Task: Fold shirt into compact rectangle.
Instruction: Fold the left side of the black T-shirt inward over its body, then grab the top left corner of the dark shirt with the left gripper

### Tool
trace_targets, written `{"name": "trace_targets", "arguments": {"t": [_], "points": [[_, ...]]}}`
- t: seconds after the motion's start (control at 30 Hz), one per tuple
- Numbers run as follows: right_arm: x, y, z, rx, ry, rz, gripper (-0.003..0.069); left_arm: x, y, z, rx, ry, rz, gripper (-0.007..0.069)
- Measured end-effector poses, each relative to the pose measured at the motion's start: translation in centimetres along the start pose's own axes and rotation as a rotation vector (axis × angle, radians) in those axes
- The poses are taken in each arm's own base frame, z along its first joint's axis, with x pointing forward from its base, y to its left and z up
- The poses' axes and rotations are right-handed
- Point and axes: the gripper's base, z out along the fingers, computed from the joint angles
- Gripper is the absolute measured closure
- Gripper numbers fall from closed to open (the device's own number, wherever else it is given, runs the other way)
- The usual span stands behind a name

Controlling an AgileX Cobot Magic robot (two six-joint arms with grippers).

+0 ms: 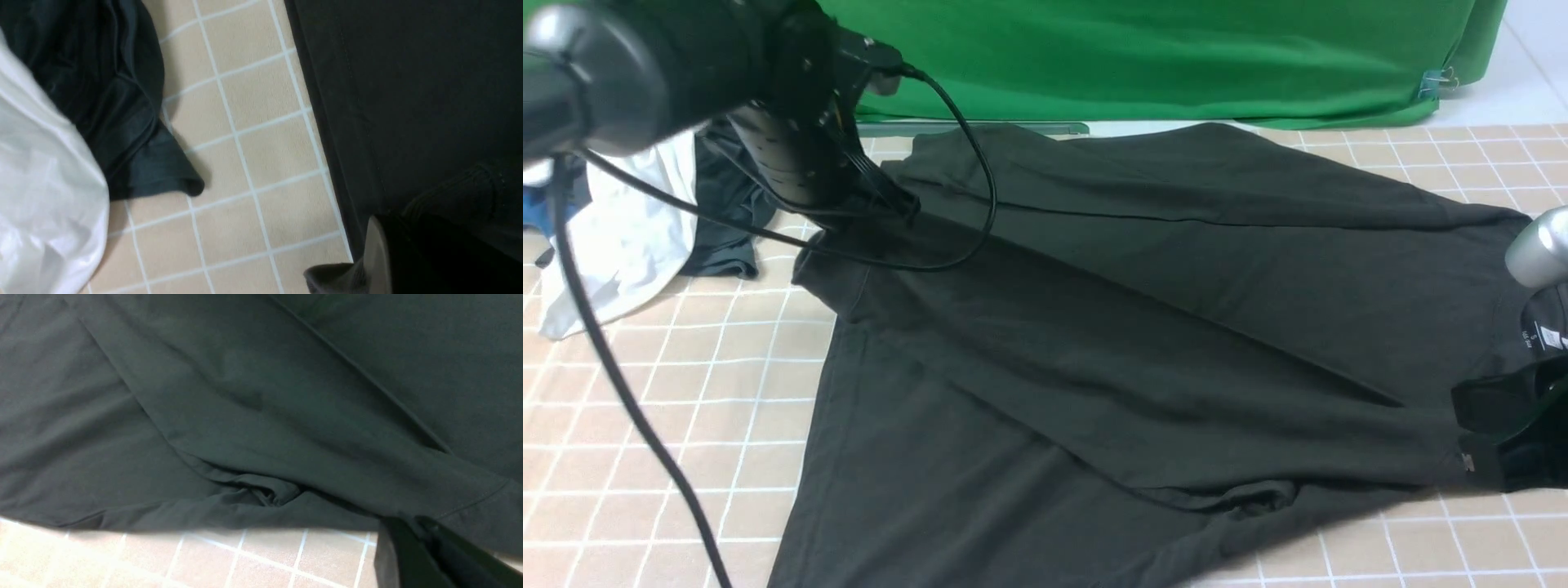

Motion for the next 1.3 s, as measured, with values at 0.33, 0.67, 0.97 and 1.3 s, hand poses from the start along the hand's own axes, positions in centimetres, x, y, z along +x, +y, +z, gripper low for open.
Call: {"name": "trace_targets", "arguments": {"t": [0.33, 0.67, 0.97, 1.3], "points": [[0.2, -0.7, 0.1, 0.047, 0.031, 0.022, 0.0588, -1.0, 0.4, 0.8, -0.064, -0.077, 0.062, 0.0407], [-0.2, -7.9, 1.0, 0.312, 0.256, 0.228, 0.0624, -1.4, -5.2, -4.5, 0.362, 0.011, 0.0, 0.0559], [0.4, -11.0, 2.8, 0.143, 0.35, 0.361, 0.0623, 4.5, -21.4, -5.8, 0.576, 0.101, 0.269, 0.0592], [-0.2, -10.4, 3.2, 0.107, 0.3, 0.328, 0.0624, 6.0, -29.5, -4.0, 0.631, -0.019, 0.321, 0.0277]]}}
